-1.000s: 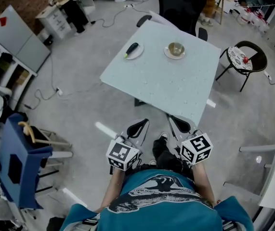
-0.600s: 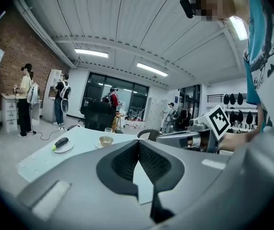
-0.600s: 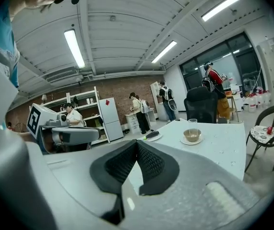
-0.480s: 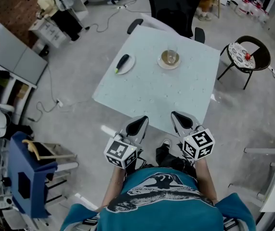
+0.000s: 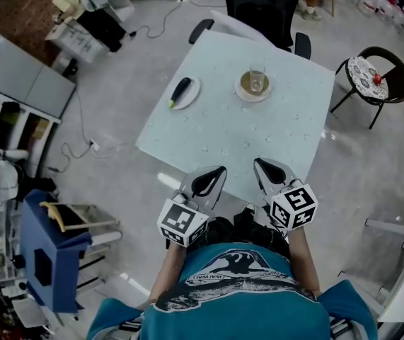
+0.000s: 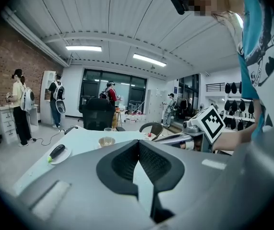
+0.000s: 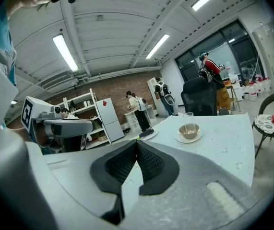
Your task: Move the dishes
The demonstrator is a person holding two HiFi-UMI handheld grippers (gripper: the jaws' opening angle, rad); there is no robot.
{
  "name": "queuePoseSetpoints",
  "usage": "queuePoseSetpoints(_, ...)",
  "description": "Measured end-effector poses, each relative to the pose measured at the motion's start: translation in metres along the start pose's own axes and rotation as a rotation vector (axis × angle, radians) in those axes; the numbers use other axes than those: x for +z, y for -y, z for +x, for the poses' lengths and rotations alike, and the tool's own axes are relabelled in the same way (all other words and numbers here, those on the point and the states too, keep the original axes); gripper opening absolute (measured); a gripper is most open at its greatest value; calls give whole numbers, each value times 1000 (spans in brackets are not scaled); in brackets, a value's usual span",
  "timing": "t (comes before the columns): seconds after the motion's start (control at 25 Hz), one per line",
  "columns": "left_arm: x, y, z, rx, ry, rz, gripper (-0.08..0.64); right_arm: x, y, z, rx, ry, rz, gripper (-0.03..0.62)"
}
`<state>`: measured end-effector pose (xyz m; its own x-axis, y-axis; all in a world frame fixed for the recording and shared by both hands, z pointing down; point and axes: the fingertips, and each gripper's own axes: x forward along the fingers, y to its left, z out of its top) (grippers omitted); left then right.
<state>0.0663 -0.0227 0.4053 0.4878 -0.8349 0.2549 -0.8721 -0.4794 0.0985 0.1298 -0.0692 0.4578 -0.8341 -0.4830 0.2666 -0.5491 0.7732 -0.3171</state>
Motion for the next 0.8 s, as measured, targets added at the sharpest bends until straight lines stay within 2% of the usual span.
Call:
queuePoseSetpoints(0.16, -2, 1, 8, 12, -40, 18, 11, -5, 4, 8, 21, -14, 27, 3)
queuePoseSetpoints(0.44, 2, -2, 17, 31, -59, 30, 11, -10, 10, 16, 43, -14, 48, 3)
queuePoseSetpoints(0.6, 2, -5, 27, 3, -79, 45, 11, -11, 24, 12, 0, -2, 66, 3)
queuePoseSetpoints(0.8, 8, -18, 46, -55, -57, 46, 11, -8, 50, 8, -94, 30, 99, 3)
